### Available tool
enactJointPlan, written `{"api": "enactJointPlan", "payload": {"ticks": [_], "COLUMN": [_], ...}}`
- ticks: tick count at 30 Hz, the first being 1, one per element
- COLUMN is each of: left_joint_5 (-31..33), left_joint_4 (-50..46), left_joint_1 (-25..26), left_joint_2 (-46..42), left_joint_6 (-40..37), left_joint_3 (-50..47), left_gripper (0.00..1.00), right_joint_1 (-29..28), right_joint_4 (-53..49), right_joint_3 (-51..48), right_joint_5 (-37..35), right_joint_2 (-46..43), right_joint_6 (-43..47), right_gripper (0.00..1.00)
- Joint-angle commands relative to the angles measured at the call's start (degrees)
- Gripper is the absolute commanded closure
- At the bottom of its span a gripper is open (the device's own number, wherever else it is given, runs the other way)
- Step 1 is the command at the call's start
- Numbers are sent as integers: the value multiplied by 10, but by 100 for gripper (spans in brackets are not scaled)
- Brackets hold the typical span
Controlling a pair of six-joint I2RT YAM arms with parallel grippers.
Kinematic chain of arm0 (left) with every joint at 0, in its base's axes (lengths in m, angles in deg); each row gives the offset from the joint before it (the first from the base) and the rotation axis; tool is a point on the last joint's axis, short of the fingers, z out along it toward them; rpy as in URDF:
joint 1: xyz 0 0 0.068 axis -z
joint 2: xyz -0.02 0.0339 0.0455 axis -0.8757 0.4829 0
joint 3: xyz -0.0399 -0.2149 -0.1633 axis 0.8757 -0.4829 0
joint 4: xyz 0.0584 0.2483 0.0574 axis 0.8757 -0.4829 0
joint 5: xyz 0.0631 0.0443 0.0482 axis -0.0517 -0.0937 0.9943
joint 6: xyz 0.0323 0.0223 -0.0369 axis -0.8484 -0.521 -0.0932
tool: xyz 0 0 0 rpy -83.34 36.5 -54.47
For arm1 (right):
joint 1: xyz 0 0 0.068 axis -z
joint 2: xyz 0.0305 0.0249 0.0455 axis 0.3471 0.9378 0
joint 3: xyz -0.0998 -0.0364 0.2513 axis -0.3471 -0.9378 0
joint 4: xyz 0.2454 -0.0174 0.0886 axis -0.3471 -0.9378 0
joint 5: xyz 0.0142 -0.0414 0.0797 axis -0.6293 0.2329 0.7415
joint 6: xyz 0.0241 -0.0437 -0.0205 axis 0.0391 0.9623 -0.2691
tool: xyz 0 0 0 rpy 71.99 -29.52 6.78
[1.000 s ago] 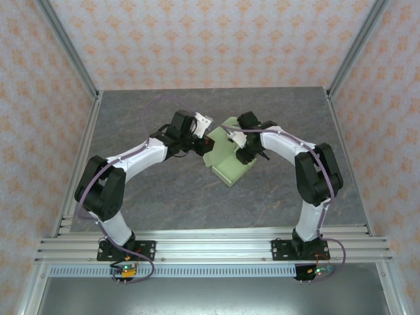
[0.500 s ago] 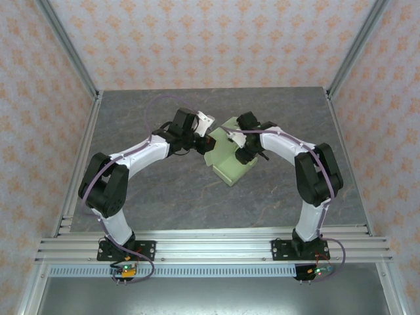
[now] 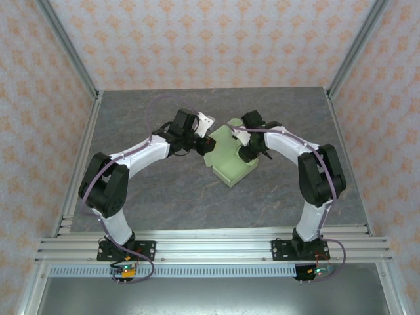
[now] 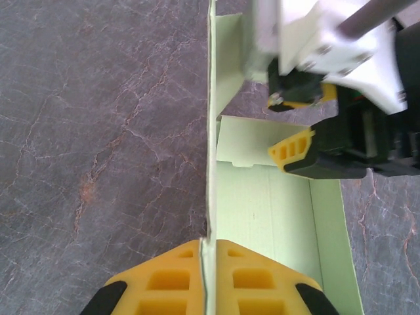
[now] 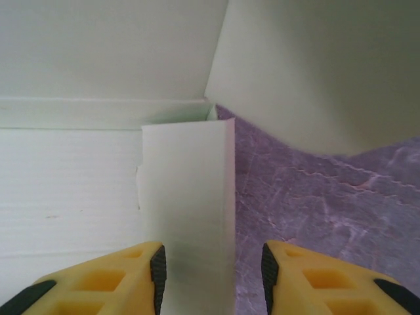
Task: Fold the paper box
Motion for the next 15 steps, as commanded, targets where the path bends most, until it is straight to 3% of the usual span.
{"api": "enactJointPlan", "payload": {"ticks": [1, 7, 15], "left_joint_5": [-8, -13, -15], "left_joint_4": [-17, -22, -20], "left_joint_1": [1, 2, 4], "left_joint_2": [4, 8, 9], "left_joint_6": [-5, -3, -3], "left_joint_3": [17, 25, 19], "left_gripper": [100, 100, 100], "right_joint_1": [-2, -23, -34], "right_joint_4": [8, 29, 52], "right_joint_3": [-8, -7, 5], "right_joint_5": [-15, -65, -56], "right_joint_2": [12, 22, 42], "right_joint_6": [4, 11, -6], "right_gripper": [58, 61, 61]}}
